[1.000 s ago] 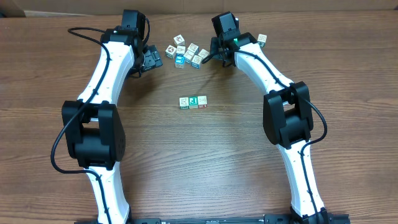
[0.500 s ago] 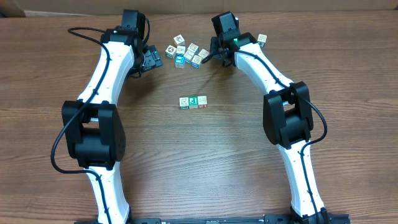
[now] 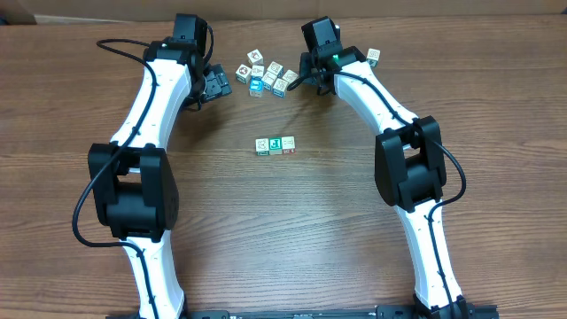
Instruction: Form a horizontal line
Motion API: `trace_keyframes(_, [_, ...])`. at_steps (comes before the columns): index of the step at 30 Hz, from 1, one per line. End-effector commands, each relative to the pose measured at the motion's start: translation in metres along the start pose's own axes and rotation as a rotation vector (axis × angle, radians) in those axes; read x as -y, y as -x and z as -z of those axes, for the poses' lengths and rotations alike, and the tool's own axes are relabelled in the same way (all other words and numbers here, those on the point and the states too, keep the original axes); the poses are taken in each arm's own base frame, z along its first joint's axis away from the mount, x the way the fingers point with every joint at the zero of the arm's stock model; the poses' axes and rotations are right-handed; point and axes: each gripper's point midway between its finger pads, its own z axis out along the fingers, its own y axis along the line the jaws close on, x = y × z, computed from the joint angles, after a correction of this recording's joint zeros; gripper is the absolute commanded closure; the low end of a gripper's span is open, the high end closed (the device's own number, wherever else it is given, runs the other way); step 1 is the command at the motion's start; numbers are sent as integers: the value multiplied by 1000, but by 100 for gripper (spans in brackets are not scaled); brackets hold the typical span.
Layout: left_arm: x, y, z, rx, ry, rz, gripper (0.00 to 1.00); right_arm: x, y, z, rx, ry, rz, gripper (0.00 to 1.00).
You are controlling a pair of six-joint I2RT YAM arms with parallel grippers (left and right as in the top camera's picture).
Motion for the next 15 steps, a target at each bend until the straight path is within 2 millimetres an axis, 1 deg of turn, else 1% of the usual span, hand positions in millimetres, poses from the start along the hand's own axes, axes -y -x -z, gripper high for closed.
trace_keyframes(1, [1,3,-2,7,7,-16,0,5,-6,-5,-6,-21,7,62])
trace_keyframes(3, [1,3,-2,7,7,-16,0,5,-6,-5,-9,-22,7,61])
trace_keyframes(4, [1,3,-2,7,7,-16,0,5,-6,-5,-9,-22,7,58])
trace_keyframes(5, [1,3,-2,7,7,-16,0,5,-6,-5,-10,-23,7,51])
trace_keyframes(6, [1,3,-2,7,7,-16,0,5,-7,-5,-12,-24,8,48])
trace_keyframes(8, [1,3,-2,7,7,-16,0,6,-9,-7,-18,-26,9,47])
trace_keyframes(13, [1,3,-2,7,7,-16,0,7,-11,-8,-25,-30,10,49])
trace_keyframes(14, [1,3,-2,7,7,-16,0,7,-11,-8,-25,-30,10,53])
trace_keyframes(15, [1,3,-2,7,7,-16,0,7,-12,-8,-26,-30,10,61])
